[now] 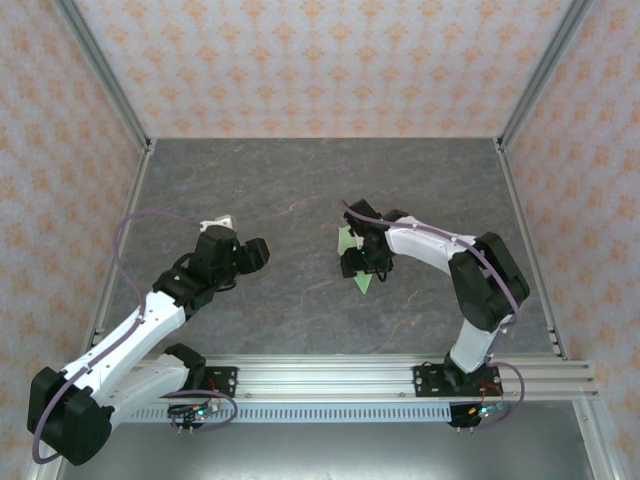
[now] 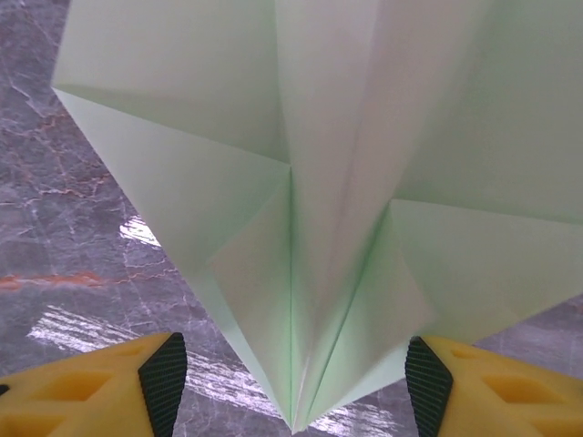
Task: Fold a paper plane with a square sheet of paper (fold left side to right side)
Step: Pick up the paper plane at the center of the table.
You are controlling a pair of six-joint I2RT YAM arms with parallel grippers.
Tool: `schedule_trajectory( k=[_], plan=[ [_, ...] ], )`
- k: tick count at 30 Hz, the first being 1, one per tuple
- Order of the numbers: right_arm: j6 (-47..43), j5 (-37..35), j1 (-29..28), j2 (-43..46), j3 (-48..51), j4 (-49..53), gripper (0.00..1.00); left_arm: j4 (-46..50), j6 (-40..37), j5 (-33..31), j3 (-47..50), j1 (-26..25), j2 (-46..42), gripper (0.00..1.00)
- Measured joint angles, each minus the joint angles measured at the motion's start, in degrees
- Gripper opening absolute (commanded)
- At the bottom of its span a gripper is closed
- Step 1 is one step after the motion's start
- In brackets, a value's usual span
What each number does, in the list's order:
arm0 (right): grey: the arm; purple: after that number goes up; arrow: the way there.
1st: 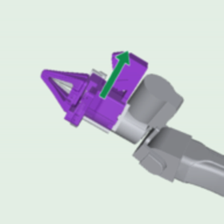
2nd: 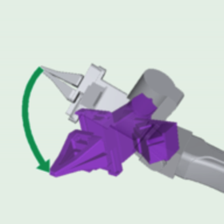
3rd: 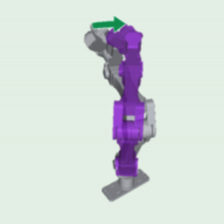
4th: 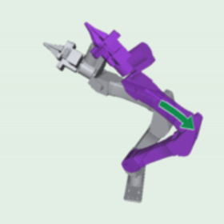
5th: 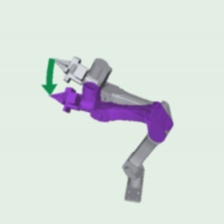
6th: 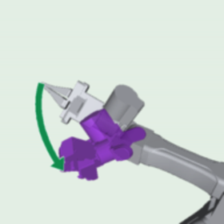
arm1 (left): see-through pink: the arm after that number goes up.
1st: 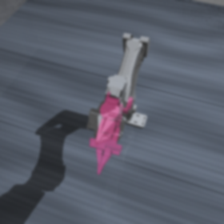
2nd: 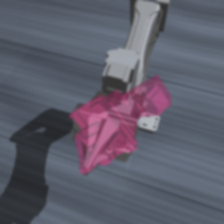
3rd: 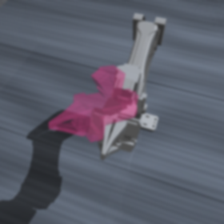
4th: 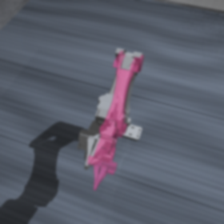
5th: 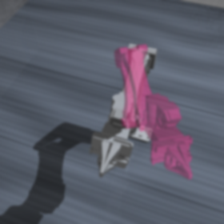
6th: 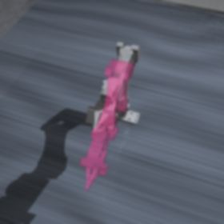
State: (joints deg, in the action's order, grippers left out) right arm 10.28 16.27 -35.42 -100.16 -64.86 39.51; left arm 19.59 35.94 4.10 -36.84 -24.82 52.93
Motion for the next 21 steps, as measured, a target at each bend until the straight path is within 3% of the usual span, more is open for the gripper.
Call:
schedule_trajectory(
  k=[11, 21],
  plan=[
    [0.11, -2.34, -0.2, -2.51, -2.4, 0.11, 0.43, 0.04, 0.0, 0.0, 0.0, 0.0, 0.02, 0.68],
    [0.02, -4.5, -0.2, -4.39, -2.67, 0.09, 0.3, 0.09, -0.02, 0.0, -0.9, 0.0, 0.5, 0.69]
  ],
)
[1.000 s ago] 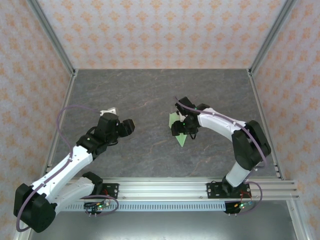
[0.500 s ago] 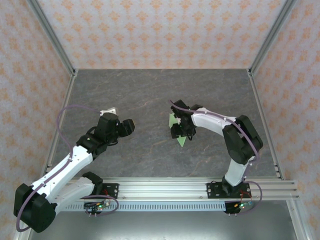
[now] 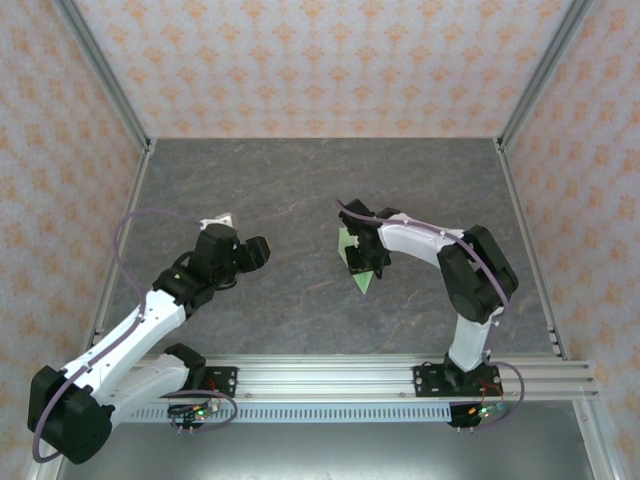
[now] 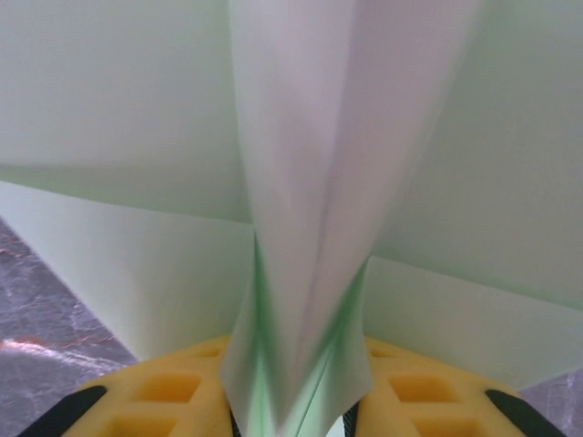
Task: Fold a paper plane with a square sheet of paper (fold left side to right side)
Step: Pick up the paper plane at the center of the table, then place the paper plane at the center of the table.
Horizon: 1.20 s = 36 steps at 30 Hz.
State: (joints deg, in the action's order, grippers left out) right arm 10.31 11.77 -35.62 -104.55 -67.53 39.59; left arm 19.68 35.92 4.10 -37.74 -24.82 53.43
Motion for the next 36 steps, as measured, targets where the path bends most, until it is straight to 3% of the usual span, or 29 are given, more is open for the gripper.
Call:
schedule_trajectory(
  k=[9, 15, 26, 32, 36],
  plan=[
    [0.5, -1.31, 0.13, -1.07, -2.01, -0.55, 0.08, 0.28, -0.22, 0.07, -1.05, 0.0, 0.09, 0.69],
    [0.61, -1.27, 3.04, -4.79, -12.31, 1.38, 0.07, 0.2, -1.81, 2.64, -1.81, 0.0, 0.09, 0.77],
    [2.54, -1.31, 7.26, -21.94, -36.74, 10.03, 0.07, 0.0, -3.48, 9.22, -3.1, 0.0, 2.27, 0.87],
    [2.51, -1.29, 7.15, -26.34, -40.11, 13.2, 0.1, 0.02, -3.89, 10.93, -3.91, 0.0, 2.29, 0.91],
    [2.34, -1.05, 7.15, -26.49, -40.33, 13.62, 0.18, 0.04, -5.14, 11.34, -3.91, 0.0, 2.36, 1.0]
  ],
)
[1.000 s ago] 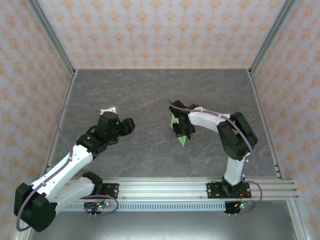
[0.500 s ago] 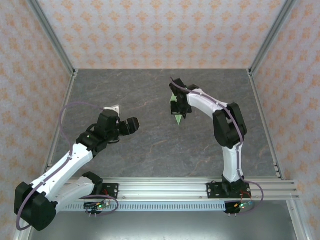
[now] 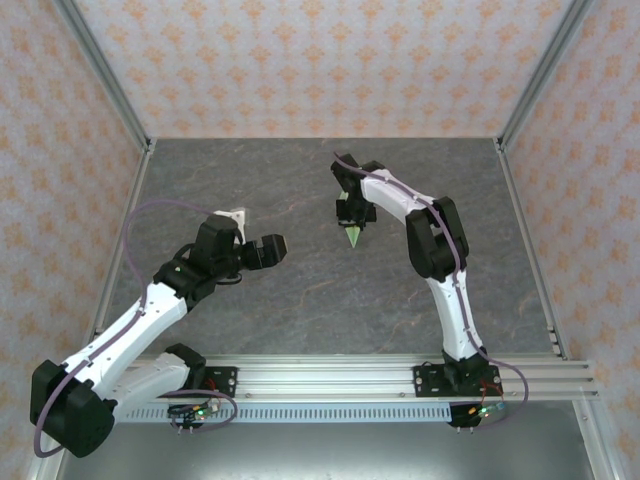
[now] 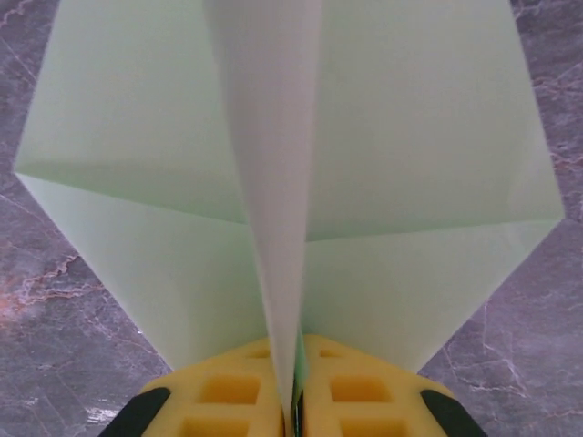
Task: Fold a paper plane with a square sheet of paper (fold left side to right side)
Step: Place the paper plane at the center of the table.
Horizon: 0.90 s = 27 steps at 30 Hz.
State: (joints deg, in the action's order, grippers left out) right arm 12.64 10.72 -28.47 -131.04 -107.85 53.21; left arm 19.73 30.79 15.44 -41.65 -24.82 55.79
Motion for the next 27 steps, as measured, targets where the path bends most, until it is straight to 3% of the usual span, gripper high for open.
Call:
schedule_trajectory(
  k=[17, 23, 27],
  plan=[
    [-1.44, -1.03, -0.68, 4.17, 0.11, 5.22, 0.45, 0.63, -0.94, -1.22, -2.19, 0.0, 1.4, 1.0],
    [-2.25, -4.22, -0.83, 19.63, 7.8, 4.07, 0.63, 1.79, -0.94, -7.98, -4.15, 0.02, 2.89, 1.0],
    [-3.04, -7.21, 0.68, 35.23, 20.41, -1.88, 0.84, 1.95, -1.27, -15.61, -4.72, 1.29, 2.89, 1.0]
  ],
)
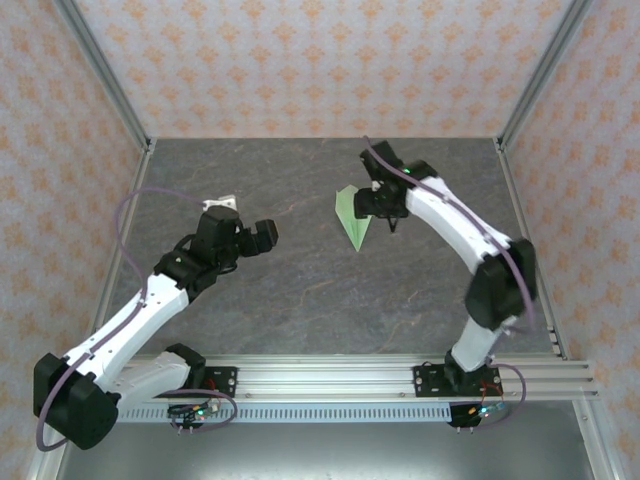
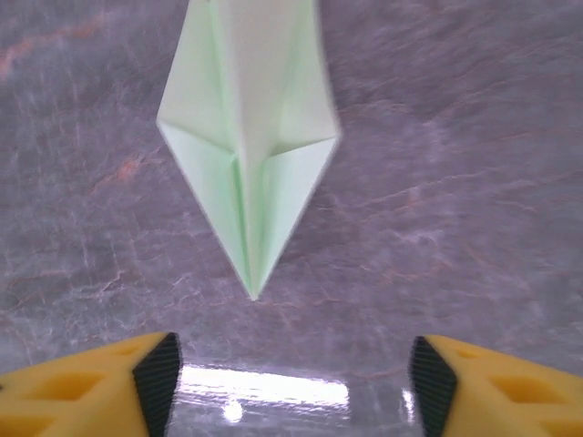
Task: Fold a paper plane with a square sheet of paper (fold left side to right side)
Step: Reset both arms
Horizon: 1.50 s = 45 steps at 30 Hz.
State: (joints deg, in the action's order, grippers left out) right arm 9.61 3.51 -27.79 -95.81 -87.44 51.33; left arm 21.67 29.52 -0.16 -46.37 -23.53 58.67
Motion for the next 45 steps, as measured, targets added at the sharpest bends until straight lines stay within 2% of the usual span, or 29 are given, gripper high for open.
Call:
schedule_trajectory(
  k=[3, 7, 12, 16, 22, 26, 29, 32, 35, 40, 45],
  plan=[
    [-0.55, -3.76, 3.72, 11.23, 11.06, -6.34, 0.99, -1.09, -0.96, -6.67, 0.37, 2.97, -0.09, 1.0],
    [-1.11, -8.63, 11.17, 21.24, 24.41, -15.93, 1.0, -8.55, -5.2, -17.7, 5.55, 5.25, -1.6, 1.0],
    [-2.4, -10.73, 19.74, 24.79, 40.83, -32.46, 1.0, -16.35, -14.01, -25.88, 11.43, 7.23, 0.11, 0.99],
    [-4.37, -12.57, 21.88, 23.41, 52.81, -47.21, 1.0, -24.26, -20.65, -28.83, 14.25, 7.93, 5.9, 0.99],
    [-7.89, -12.52, 22.75, 15.98, 58.97, -66.93, 1.0, -37.86, -26.75, -28.15, 20.39, 8.87, 14.01, 0.99],
    [-10.25, -11.28, 23.63, 14.23, 61.22, -79.6, 1.0, -45.86, -29.18, -25.14, 22.21, 11.02, 16.9, 0.99],
    [-10.99, -10.36, 24.87, 9.79, 63.58, -89.59, 1.0, -50.99, -30.49, -22.21, 22.88, 12.2, 17.62, 0.99],
    [-11.41, -8.83, 25.27, 8.24, 64.57, -90.75, 1.0, -58.05, -31.43, -19.32, 24.37, 13.38, 18.97, 1.0],
    [-11.43, -7.76, 25.38, 8.22, 64.28, -91.8, 1.0, -64.57, -31.52, -16.92, 25.66, 15.5, 23.91, 0.99],
    [-11.45, -6.88, 25.57, 8.22, 64.19, -93.22, 1.0, -64.37, -30.88, -12.0, 24.68, 19.12, 27.76, 1.0],
    [-11.45, -6.51, 25.57, 8.22, 64.19, -93.48, 1.0, -64.57, -30.47, -10.08, 23.63, 19.91, 27.74, 1.0]
  ],
)
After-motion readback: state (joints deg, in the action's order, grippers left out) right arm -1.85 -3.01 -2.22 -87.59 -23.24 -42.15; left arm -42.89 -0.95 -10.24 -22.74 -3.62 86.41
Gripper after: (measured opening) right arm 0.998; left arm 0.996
